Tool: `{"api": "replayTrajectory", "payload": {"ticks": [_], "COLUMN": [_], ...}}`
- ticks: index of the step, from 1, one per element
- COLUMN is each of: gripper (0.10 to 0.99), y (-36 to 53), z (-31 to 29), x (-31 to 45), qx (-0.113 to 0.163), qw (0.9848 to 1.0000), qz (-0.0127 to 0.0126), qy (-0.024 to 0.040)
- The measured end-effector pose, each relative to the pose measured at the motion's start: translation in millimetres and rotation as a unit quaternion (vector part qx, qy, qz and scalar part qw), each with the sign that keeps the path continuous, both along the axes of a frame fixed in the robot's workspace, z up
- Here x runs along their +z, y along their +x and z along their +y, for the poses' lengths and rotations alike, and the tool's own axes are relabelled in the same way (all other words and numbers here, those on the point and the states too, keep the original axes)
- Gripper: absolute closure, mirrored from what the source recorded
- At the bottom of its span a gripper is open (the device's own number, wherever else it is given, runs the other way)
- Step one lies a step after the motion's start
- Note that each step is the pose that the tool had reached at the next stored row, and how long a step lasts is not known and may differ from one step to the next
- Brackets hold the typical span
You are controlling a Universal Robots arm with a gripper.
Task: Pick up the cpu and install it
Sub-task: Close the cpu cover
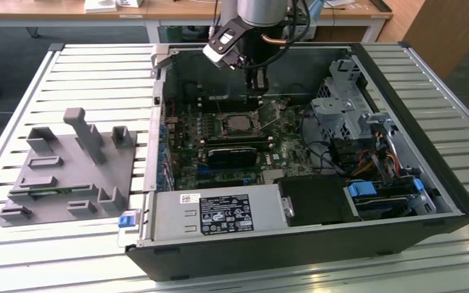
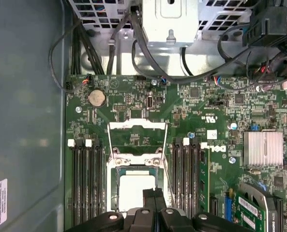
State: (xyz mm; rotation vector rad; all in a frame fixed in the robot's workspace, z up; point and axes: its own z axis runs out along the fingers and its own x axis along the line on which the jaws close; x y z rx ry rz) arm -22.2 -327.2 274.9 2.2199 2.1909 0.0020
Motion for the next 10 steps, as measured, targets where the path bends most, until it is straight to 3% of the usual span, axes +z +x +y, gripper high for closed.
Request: {"api": "replayTrajectory", "payload": {"ticks": [10], "gripper": [0.980], "y": [2.9], "z": [0.0], "x": [-0.2], "qx": [0.000], "qw": [1.0000], "qz": [0.0000], "qy": [0.0000]}}
